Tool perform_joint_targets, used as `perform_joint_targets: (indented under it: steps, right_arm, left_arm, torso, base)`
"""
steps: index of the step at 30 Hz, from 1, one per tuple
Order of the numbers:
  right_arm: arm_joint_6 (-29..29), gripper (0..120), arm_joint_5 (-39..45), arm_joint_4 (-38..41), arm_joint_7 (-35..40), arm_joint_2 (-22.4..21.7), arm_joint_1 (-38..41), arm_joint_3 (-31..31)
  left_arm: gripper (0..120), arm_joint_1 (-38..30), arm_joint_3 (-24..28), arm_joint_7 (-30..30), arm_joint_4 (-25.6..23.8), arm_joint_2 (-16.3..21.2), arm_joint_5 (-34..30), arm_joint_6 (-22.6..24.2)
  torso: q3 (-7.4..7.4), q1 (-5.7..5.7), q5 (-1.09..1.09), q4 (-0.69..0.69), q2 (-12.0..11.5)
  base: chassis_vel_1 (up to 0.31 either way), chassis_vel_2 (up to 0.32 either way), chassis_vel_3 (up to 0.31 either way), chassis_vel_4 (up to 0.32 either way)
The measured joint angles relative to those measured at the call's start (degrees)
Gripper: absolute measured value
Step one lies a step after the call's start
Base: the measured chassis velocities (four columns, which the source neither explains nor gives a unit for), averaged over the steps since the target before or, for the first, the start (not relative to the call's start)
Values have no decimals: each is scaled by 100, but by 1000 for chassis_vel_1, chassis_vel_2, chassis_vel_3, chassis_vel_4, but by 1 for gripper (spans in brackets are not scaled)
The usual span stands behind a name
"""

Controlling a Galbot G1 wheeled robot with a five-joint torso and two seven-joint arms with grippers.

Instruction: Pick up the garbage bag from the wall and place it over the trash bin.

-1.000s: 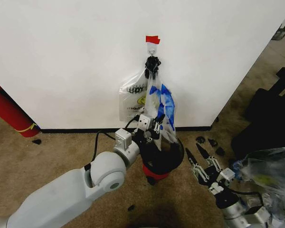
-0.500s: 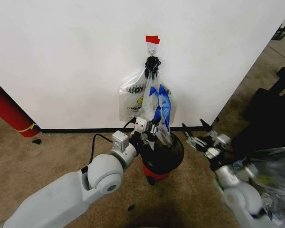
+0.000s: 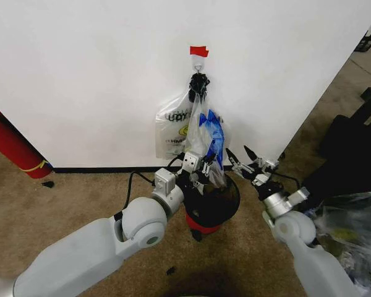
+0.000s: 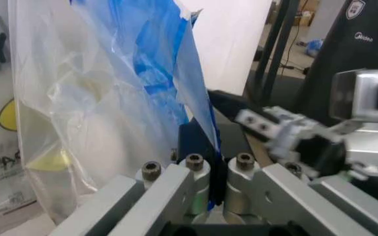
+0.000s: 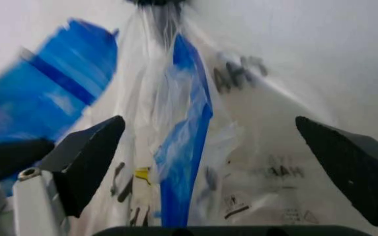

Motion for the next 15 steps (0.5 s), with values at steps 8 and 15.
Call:
perform_joint_targets:
  steps: [8, 15]
  right_arm:
    - [-28, 67, -213, -373, 17, 160, 302, -334]
    - [-9, 37, -410, -545, 8, 229, 414, -453]
  left_arm:
    - [0, 21, -41, -30, -55, 42, -70, -1]
    - [0, 128, -60, -121, -87, -2, -61, -12]
  torso:
    - [0, 0, 0, 0, 0]
    - [0, 0, 0, 1, 0]
  base:
    - [0, 0, 0, 0]
    - [0, 0, 0, 0]
